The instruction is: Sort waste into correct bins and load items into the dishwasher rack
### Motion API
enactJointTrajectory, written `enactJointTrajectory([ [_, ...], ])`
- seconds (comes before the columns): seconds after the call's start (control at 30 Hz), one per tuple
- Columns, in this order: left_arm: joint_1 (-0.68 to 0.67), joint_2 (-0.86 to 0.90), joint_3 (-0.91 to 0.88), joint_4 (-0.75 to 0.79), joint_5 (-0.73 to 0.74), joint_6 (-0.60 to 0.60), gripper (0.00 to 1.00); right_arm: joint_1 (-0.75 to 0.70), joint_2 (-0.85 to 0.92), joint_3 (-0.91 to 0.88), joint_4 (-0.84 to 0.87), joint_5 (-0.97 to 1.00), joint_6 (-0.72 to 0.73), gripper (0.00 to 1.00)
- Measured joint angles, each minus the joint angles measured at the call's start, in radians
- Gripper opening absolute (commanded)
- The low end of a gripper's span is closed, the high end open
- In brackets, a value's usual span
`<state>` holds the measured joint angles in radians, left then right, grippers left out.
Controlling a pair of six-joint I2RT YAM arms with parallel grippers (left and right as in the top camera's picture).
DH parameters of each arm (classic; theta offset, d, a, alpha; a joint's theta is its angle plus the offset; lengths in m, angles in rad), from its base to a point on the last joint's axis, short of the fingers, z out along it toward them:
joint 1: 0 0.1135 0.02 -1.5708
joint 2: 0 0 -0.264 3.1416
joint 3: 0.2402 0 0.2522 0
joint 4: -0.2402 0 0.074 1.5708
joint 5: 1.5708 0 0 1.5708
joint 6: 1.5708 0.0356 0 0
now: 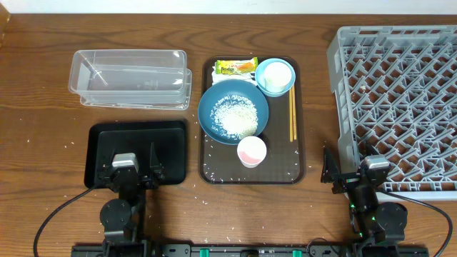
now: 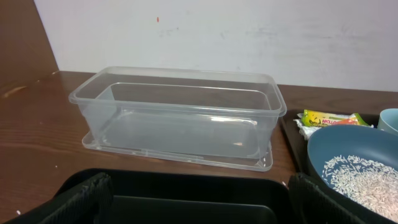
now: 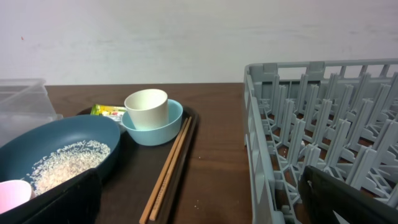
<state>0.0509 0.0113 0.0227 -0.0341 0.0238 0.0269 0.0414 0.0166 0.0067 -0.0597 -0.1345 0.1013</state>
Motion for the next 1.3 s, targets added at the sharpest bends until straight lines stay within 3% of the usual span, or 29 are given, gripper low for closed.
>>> enactJointTrajectory([
  [0.5, 0.000, 0.000, 0.000, 0.001, 0.025, -0.021, 0.93, 0.000, 0.000, 0.000, 0.000, 0.000, 0.000, 0.99],
  [0.67, 0.001, 0.000, -0.006, 0.064, 0.217, -0.197, 0.93, 0.000, 0.000, 0.000, 0.000, 0.000, 0.000, 0.99],
  [0.8, 0.001, 0.000, -0.014, 0.212, 0.374, -0.354, 0.93, 0.000, 0.000, 0.000, 0.000, 0.000, 0.000, 0.99],
  [0.93, 0.001, 0.000, -0.016, 0.393, 0.438, -0.425, 0.93, 0.000, 0.000, 0.000, 0.001, 0.000, 0.000, 0.99],
  [1.03, 0.001, 0.000, -0.016, 0.465, 0.433, -0.445, 0.93, 0.000, 0.000, 0.000, 0.000, 0.000, 0.000, 0.99],
  [1.3, 0.001, 0.158, 0.052, 0.455, 0.317, -0.399, 0.93, 0.000, 0.000, 0.000, 0.000, 0.001, 0.000, 0.99],
])
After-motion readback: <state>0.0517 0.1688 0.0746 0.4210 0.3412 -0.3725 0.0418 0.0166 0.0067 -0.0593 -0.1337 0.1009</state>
